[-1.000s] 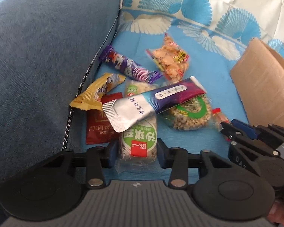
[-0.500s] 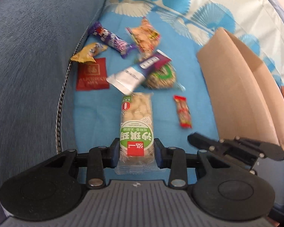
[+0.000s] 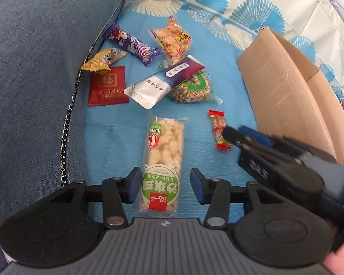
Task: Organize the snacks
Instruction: 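Grasp the white-green peanut bar with the left tool while the right tool grasps the small red candy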
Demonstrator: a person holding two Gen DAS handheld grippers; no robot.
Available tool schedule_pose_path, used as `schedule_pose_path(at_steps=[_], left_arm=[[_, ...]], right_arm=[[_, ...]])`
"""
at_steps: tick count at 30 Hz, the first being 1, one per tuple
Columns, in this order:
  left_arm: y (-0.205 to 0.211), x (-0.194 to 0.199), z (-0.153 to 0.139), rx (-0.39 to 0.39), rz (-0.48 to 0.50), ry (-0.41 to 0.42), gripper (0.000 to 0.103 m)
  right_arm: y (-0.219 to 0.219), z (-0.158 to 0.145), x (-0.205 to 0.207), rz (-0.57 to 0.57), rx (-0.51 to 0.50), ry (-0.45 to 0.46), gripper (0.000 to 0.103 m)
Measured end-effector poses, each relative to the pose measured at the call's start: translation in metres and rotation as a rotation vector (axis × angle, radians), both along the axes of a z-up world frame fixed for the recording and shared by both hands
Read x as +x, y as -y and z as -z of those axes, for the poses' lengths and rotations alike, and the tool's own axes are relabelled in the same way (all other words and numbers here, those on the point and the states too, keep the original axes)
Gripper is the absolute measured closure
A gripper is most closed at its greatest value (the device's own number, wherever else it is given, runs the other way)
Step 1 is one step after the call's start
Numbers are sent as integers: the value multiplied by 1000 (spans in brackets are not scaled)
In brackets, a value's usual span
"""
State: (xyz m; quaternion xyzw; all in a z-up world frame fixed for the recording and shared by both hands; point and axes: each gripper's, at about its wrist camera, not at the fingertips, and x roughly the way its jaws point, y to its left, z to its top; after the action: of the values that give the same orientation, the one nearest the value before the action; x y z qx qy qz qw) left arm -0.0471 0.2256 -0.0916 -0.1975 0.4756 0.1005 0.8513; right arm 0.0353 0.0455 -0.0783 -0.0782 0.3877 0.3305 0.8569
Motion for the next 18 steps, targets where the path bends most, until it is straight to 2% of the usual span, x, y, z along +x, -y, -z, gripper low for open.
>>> schedule_pose_path(at_steps=[3,6,9,10,14,18], left_arm=[[1,4,3,6,11,-13,48],[4,7,5,21,23,-23,46],[6,10,7,38,32,-31,46],[7,11,7,41,35,-33,45],[9,14,10,51,43,-44,45],[8,16,12,47,31,-61,46]], right_arm=[[-12,9,10,-3,-16,-2,72],[-20,17,17,-5,-52,-20,72],[-22,22,17,-12,-80,-2,85],[-21,21,16,-21,-82,4,85],[-14,6,7,-45,-62,26,86],[-2,-22,-11,-82,-54,55,86]])
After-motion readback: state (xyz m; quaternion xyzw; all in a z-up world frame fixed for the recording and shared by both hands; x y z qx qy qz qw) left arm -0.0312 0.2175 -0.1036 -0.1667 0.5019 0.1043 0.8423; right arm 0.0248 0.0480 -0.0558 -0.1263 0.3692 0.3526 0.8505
